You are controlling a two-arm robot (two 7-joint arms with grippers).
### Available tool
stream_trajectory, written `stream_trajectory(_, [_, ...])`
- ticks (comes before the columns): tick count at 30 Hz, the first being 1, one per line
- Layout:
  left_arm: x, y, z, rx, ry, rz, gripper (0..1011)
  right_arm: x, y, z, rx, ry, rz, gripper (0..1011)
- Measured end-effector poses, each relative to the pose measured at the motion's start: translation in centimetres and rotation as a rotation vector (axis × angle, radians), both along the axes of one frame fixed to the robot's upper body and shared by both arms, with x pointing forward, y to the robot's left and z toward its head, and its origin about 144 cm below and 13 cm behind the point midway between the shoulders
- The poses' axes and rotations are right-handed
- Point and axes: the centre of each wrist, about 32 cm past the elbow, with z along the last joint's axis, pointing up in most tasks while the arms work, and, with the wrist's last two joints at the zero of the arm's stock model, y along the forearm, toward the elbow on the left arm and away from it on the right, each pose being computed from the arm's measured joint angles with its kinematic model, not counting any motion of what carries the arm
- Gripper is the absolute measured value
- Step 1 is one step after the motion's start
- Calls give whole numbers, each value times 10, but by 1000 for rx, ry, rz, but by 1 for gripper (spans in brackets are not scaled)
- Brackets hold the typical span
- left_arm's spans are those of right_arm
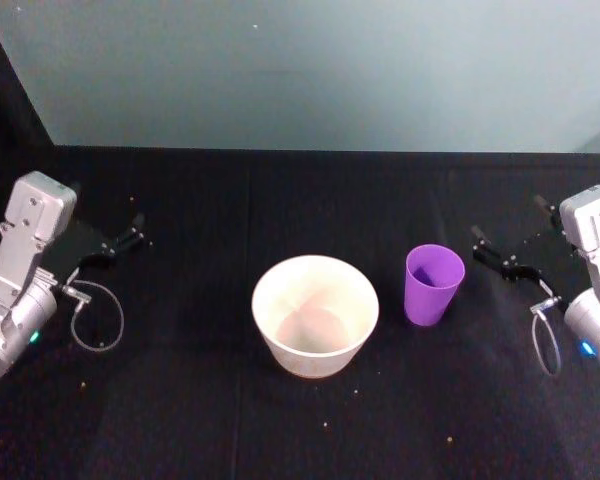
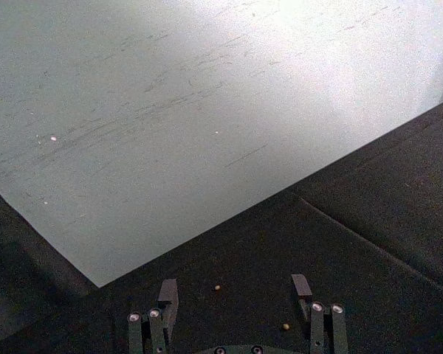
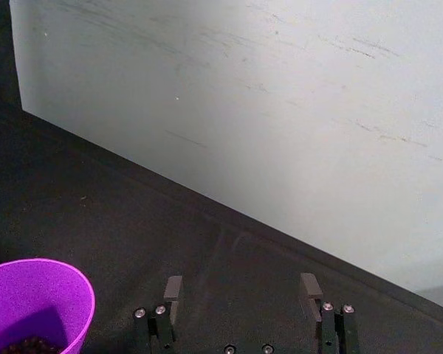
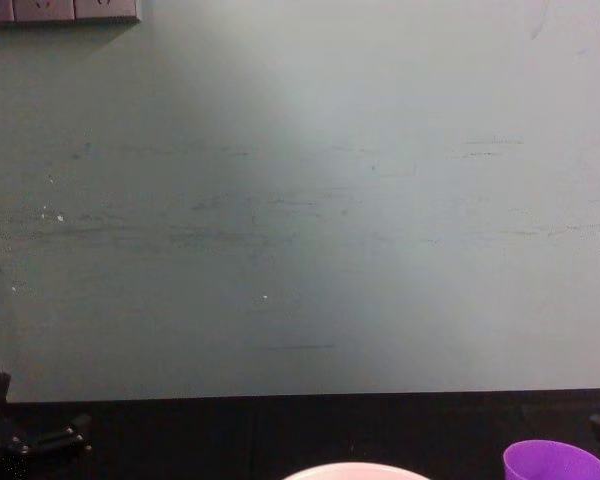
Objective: Pick up the cup and pour the mung beans from the cup into the bowl.
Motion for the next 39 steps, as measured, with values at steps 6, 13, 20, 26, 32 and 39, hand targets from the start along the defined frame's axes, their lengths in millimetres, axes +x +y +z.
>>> stream_trajectory(6, [0,0,0,0,0,0,1000,0,0,0,0,0,0,1003])
stream_trajectory(13, [0,0,0,0,0,0,1000,0,0,0,0,0,0,1003])
stream_trajectory(20, [0,0,0,0,0,0,1000,0,0,0,0,0,0,1003])
stream_trajectory(26, [0,0,0,0,0,0,1000,0,0,0,0,0,0,1002])
stream_trajectory(32, [0,0,0,0,0,0,1000,0,0,0,0,0,0,1003])
stream_trajectory(39, [0,0,0,0,0,0,1000,0,0,0,0,0,0,1003])
